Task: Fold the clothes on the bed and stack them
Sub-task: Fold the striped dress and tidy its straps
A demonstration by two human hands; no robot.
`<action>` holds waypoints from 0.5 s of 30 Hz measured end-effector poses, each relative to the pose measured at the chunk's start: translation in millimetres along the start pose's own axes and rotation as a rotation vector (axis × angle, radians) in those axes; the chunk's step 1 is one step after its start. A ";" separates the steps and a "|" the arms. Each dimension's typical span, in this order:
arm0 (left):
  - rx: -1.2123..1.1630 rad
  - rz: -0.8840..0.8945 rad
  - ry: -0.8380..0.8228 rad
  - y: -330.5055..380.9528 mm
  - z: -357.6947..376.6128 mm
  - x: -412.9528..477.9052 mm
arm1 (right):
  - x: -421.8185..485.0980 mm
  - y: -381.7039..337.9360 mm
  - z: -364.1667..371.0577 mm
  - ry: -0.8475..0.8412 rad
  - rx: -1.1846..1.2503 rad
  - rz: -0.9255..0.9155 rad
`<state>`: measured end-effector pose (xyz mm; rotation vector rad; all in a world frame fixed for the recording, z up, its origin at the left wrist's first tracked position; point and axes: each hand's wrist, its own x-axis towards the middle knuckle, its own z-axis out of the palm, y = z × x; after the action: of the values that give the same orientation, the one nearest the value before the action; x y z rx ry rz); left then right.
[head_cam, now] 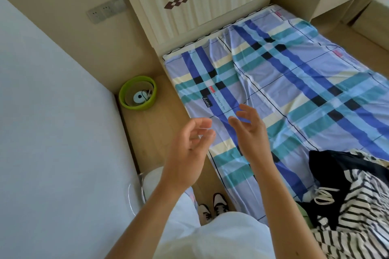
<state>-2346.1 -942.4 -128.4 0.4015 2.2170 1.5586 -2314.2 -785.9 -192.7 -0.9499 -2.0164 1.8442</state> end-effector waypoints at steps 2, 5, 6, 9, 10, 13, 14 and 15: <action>0.009 -0.004 -0.045 2.5 1.1 24.7 | 19.8 -1.7 1.6 0.035 0.012 0.016; 0.040 0.002 -0.153 7.6 5.0 70.2 | 53.6 -4.5 0.5 0.131 0.048 0.052; 0.049 0.014 -0.199 9.4 6.5 86.5 | 65.2 -6.9 -0.6 0.165 0.053 0.052; 0.072 0.060 -0.343 14.4 14.6 140.9 | 99.2 -10.2 -7.4 0.310 0.082 0.074; 0.078 0.078 -0.391 15.7 17.5 157.8 | 108.7 -10.8 -8.7 0.362 0.095 0.077; 0.096 0.094 -0.576 16.3 25.6 205.7 | 132.6 -6.4 -8.8 0.517 0.105 0.112; 0.111 0.089 -0.647 16.7 28.4 221.1 | 137.5 -3.5 -7.9 0.575 0.105 0.139; 0.126 0.102 -0.687 17.4 29.5 232.1 | 139.0 -1.1 -5.7 0.611 0.100 0.159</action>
<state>-2535.9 -807.7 -157.2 0.9388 1.7672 1.0933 -2416.4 -696.9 -224.1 -1.4582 -1.4998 1.4554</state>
